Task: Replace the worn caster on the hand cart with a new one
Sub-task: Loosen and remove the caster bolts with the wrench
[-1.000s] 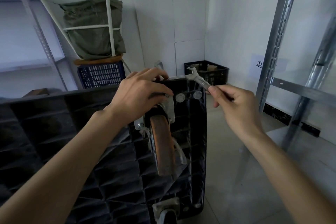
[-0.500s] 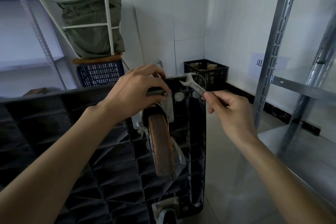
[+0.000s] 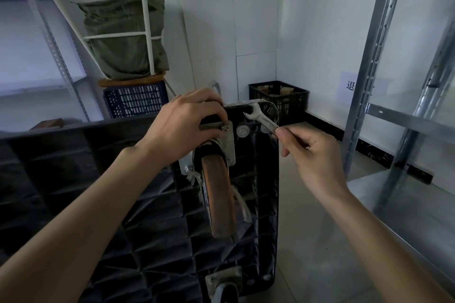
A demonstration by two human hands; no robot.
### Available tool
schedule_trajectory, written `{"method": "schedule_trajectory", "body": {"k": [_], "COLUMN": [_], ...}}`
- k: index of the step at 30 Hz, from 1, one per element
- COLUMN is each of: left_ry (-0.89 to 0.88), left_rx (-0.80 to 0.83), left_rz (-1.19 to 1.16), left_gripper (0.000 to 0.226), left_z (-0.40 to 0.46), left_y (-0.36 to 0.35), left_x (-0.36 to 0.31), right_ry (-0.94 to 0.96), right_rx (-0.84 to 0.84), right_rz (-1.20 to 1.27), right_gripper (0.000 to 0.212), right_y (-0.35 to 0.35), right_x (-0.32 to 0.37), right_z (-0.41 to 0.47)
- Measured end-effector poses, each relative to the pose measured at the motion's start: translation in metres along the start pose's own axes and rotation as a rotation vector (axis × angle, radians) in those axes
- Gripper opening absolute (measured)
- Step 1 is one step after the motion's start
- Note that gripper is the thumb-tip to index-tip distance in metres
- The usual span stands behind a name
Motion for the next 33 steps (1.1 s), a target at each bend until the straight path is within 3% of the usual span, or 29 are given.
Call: {"method": "schedule_trajectory", "body": {"k": [7,12,19,26,30,33], "left_ry": [0.003,0.008,-0.022,-0.029,-0.074,-0.055], "left_rx": [-0.04,-0.009,0.03,0.028,0.076,0.024], "left_rz": [0.019,0.014,0.082,0.063,0.095,0.107], "left_gripper": [0.016,0.03,0.018,0.035,0.022,0.016], "left_z": [-0.001,0.0,0.003,0.003,0.003,0.002], "left_y": [0.001,0.0,-0.007,-0.004,-0.008,-0.007], "left_x": [-0.003,-0.003,-0.005,-0.005,-0.008,-0.008], "right_ry": [-0.003,-0.007,-0.024,-0.059,-0.093,-0.09], "right_rx": [0.007,0.015,0.011,0.022,0.016,0.012], "right_rz": [0.008,0.007,0.019,0.031,0.055,0.05], "right_gripper": [0.027,0.026,0.031,0.023,0.021,0.02], "right_y": [-0.004,-0.004,-0.007,-0.005,-0.006,-0.007], "right_x": [0.004,-0.001,-0.004,-0.011,-0.016,-0.016], "right_z": [-0.002,-0.004,-0.006,-0.011,-0.013,-0.014]}}
Point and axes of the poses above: each hand's wrist, its own z-axis towards the middle knuckle, its own y-axis out of the back of the hand, x = y × z, the point moved 10 cm from there along z, towards the middle knuckle, and after that the axes turned 5 degrees about y, right-handed, at the moved point
